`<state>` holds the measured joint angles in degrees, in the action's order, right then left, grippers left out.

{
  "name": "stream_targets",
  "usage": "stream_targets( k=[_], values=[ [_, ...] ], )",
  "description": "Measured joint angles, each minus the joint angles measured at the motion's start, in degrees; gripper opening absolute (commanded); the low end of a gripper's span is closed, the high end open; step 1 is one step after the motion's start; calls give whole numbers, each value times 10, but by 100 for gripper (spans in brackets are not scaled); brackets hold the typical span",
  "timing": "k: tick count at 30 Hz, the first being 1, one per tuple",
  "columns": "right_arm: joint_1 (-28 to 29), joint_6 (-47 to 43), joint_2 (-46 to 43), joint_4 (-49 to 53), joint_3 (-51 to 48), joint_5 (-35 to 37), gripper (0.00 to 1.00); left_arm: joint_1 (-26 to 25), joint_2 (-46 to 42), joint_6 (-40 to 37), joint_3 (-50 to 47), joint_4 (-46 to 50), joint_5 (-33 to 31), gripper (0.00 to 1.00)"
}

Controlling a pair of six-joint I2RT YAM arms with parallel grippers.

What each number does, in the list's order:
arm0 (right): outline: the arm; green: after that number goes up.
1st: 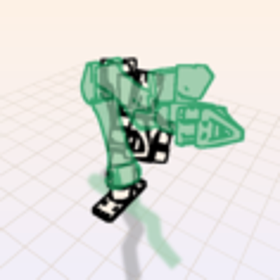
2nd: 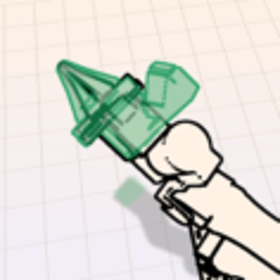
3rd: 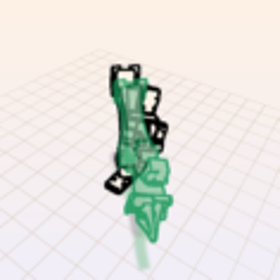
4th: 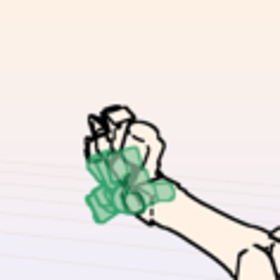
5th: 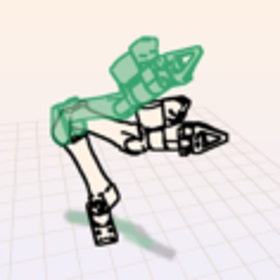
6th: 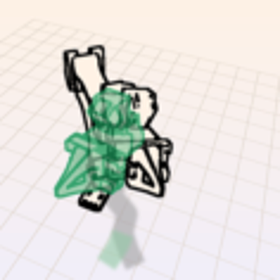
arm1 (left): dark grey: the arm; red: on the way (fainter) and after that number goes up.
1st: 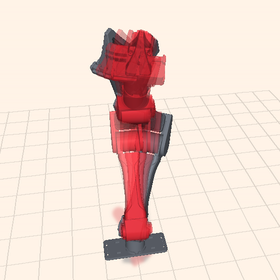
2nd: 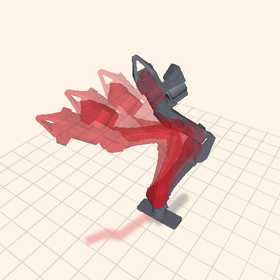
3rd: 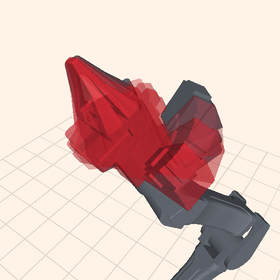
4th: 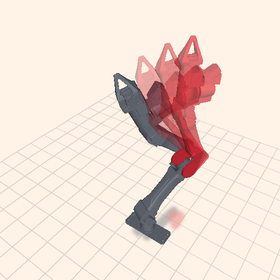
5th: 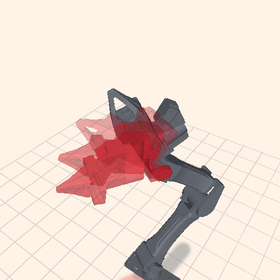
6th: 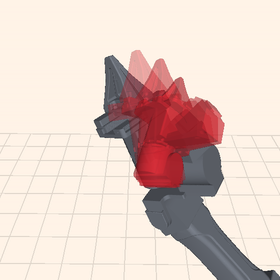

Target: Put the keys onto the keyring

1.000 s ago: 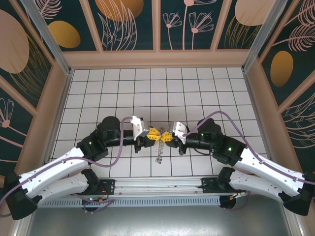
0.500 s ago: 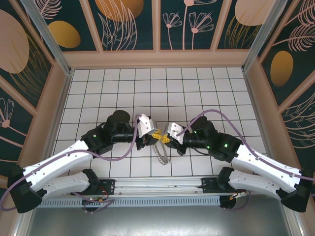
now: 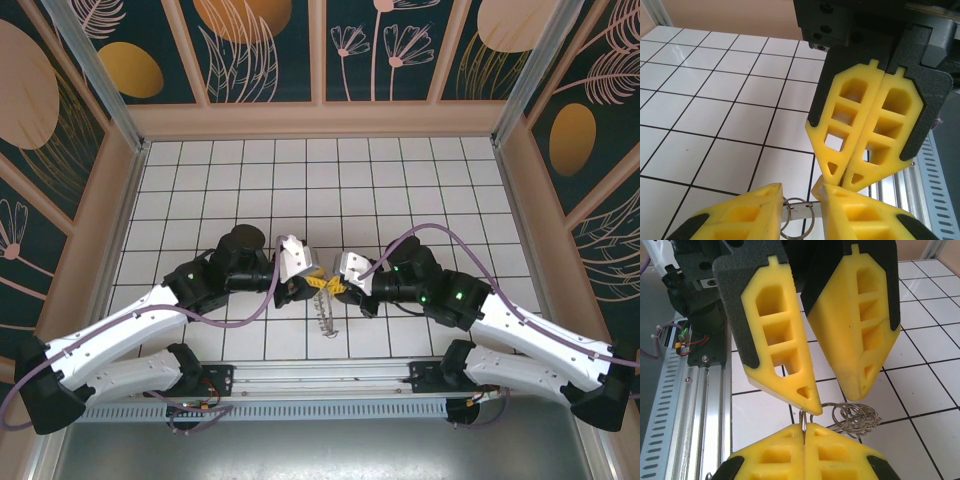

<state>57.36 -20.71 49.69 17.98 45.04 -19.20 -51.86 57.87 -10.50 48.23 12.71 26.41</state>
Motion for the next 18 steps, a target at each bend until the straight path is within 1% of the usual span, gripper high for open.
stream_targets(
  k=[5, 12, 18],
  values=[
    [-3, 0, 0, -2, 0, 1, 0, 0, -11, 0, 0, 17, 17, 27],
    [-7, 0, 0, -2, 0, 1, 0, 0, -27, 1, -1, 25, 22, 26],
    [-7, 0, -4, -2, 0, 0, 0, 0, -21, 1, -2, 25, 22, 29]
  ],
)
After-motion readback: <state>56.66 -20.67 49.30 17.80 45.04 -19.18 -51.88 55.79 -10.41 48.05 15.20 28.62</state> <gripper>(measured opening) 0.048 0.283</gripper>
